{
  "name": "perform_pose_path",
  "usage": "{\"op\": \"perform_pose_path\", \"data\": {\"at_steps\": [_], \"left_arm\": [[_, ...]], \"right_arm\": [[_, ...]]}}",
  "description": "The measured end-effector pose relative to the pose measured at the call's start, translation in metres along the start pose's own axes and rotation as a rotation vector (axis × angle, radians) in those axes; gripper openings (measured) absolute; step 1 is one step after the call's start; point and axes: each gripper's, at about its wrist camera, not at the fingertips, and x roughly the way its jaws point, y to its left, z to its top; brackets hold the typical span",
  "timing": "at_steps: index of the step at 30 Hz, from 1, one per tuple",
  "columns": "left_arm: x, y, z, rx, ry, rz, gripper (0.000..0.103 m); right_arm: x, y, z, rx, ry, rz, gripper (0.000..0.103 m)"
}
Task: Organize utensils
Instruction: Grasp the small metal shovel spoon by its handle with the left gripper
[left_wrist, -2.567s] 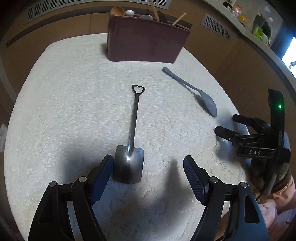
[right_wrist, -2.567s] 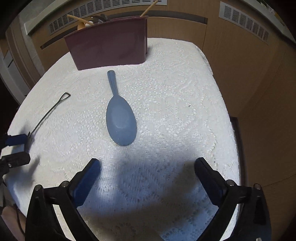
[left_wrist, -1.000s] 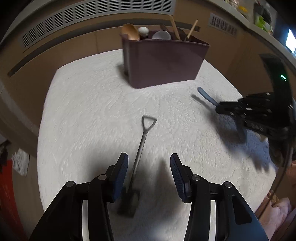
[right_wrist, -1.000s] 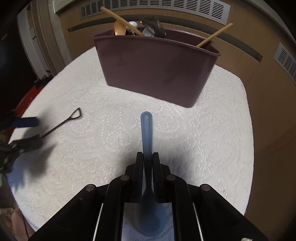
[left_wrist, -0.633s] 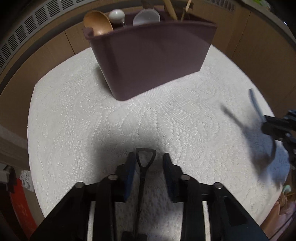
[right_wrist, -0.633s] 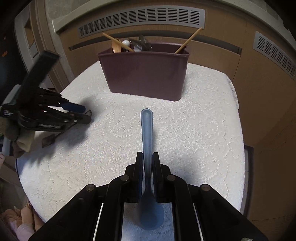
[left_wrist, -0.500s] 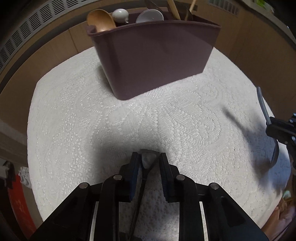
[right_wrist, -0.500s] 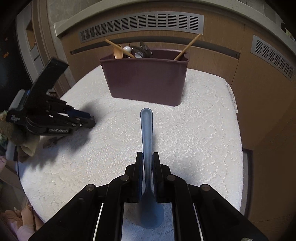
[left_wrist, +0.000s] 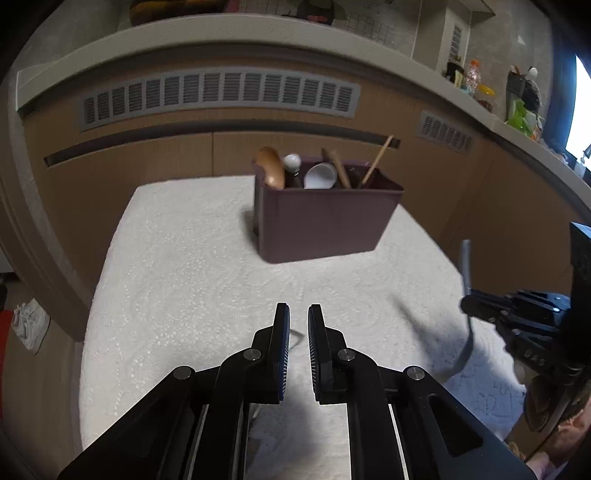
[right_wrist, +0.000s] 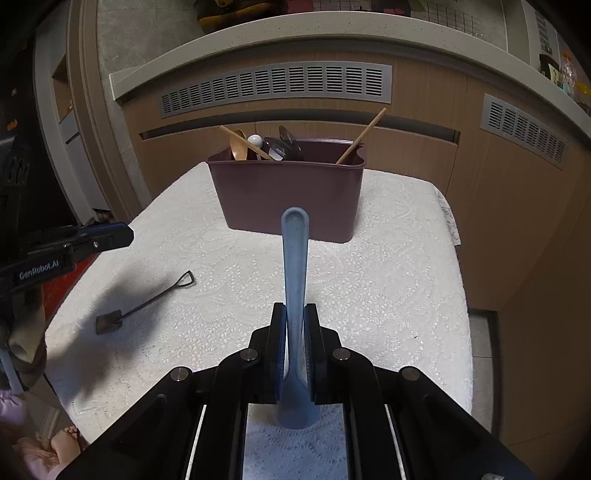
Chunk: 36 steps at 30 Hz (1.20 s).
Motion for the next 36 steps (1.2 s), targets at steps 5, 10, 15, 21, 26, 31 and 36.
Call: {"op": "perform_pose_path", "data": {"at_steps": [5,10,15,21,26,31,36], "left_arm": [[0.048,0.009,-0.008,0.072,0.185,-0.102,0.043],[0.082,-0.002,-0.011,0.166,0.27,-0.045,0.043],[0.109,-0.012,-0.004,0.208,0.305,0.018,0.041],[0.091,-0.022,-0.003,0.159,0.174,0.073,0.024],[0.025,-0.016,0.006,0.04,-0.077,0.061,0.024],[-0.017,-0.004,0.018,-0.035,-0.204,0.021,0.024],[-0.023,0.004,0.029,-0.066,-0.224,0.019,0.024]], "right_arm": [[0.003,-0.004,-0.008,0.012,0.018,-0.007,0.009],[0.011,-0.007,-0.015,0.029,0.046,-0.004,0.009],[0.018,-0.006,-0.019,0.007,0.059,-0.015,0.011],[0.029,-0.011,-0.015,-0.032,0.078,-0.144,0.077],[0.023,-0.014,-0.015,-0.131,0.045,-0.317,0.101],[0.015,-0.017,-0.015,-0.062,0.05,-0.135,0.1],[0.048,-0.009,-0.003,-0.012,0.152,-0.067,0.044]]}}
